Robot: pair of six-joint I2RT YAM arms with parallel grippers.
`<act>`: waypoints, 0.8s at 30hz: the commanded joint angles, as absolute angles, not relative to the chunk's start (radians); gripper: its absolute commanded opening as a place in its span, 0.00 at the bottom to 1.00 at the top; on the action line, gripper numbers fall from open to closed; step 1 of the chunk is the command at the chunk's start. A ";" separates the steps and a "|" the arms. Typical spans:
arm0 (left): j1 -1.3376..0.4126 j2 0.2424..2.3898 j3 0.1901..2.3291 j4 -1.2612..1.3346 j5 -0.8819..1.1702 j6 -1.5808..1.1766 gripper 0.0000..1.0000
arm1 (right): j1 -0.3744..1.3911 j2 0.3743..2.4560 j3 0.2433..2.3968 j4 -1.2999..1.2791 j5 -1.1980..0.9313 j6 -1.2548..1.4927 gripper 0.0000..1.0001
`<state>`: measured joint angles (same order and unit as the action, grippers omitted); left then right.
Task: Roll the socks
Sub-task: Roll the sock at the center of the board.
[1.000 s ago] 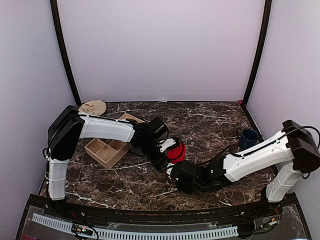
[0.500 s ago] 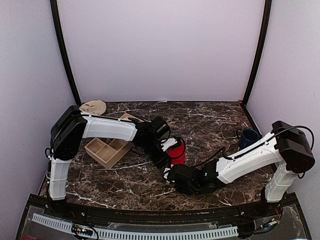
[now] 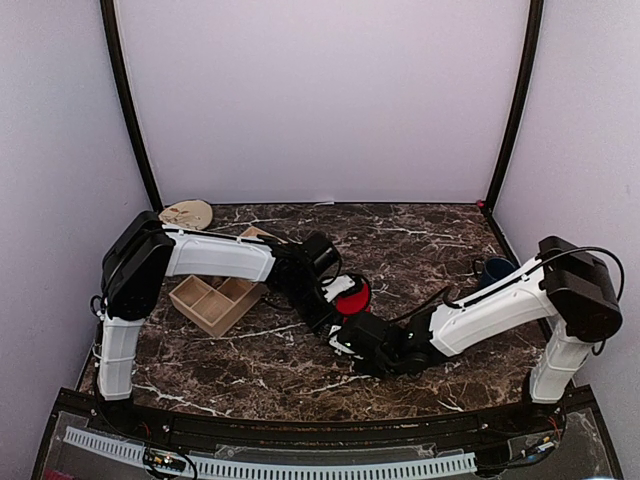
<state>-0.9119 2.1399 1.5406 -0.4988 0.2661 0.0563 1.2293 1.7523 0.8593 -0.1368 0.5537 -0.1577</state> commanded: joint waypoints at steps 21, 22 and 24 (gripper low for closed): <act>-0.905 2.193 1.473 -0.572 0.256 -0.025 0.70 | 1.161 1.758 0.927 -0.232 0.324 -0.126 0.00; -0.899 2.179 1.461 -0.557 0.252 -0.037 0.72 | 1.152 1.753 0.933 -0.242 0.297 -0.111 0.00; -0.890 2.153 1.441 -0.529 0.245 -0.061 0.74 | 1.138 1.746 0.949 -0.261 0.251 -0.092 0.00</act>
<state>-0.8986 2.1304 1.5272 -0.4816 0.2764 0.0128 1.1767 1.7580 0.9100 -0.2234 0.3843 -0.1661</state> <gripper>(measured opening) 0.730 0.006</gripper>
